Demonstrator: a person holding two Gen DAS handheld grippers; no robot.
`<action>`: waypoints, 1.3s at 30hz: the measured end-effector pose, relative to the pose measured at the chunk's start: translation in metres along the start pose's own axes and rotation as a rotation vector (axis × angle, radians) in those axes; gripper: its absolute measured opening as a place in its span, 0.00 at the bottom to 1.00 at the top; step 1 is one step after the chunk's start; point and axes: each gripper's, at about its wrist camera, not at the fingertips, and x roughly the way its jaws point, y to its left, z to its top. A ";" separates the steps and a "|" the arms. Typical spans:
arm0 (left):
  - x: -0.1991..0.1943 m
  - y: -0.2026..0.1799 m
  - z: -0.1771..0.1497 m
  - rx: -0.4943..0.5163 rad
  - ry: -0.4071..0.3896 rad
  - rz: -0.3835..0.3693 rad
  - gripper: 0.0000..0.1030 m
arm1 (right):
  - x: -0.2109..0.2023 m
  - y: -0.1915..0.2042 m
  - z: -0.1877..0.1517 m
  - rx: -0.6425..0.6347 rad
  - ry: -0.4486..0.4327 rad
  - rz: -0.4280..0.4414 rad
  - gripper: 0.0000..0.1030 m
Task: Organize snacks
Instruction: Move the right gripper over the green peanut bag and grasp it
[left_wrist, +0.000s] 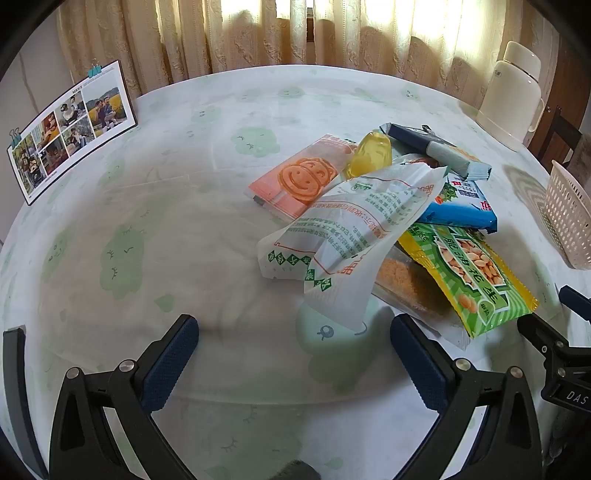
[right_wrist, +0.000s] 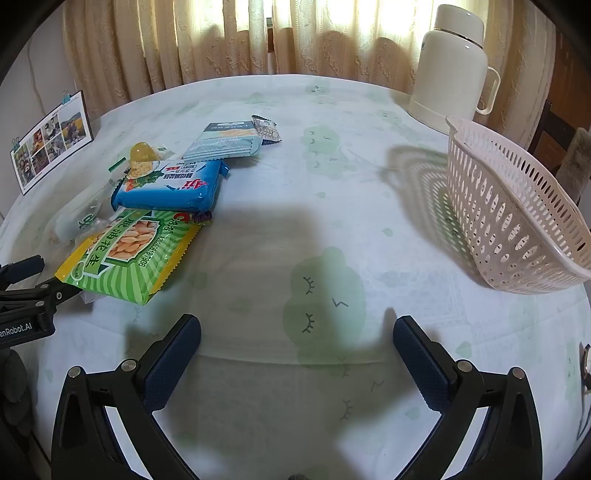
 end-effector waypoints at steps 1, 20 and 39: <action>0.000 0.000 0.000 0.000 0.000 0.000 1.00 | 0.000 0.000 0.000 0.000 0.001 0.000 1.00; -0.004 0.006 -0.003 -0.031 -0.007 -0.033 0.98 | 0.001 0.001 0.002 -0.007 0.007 0.003 1.00; -0.035 0.028 -0.006 -0.134 -0.133 -0.065 0.94 | -0.029 0.022 0.004 0.009 -0.056 0.238 1.00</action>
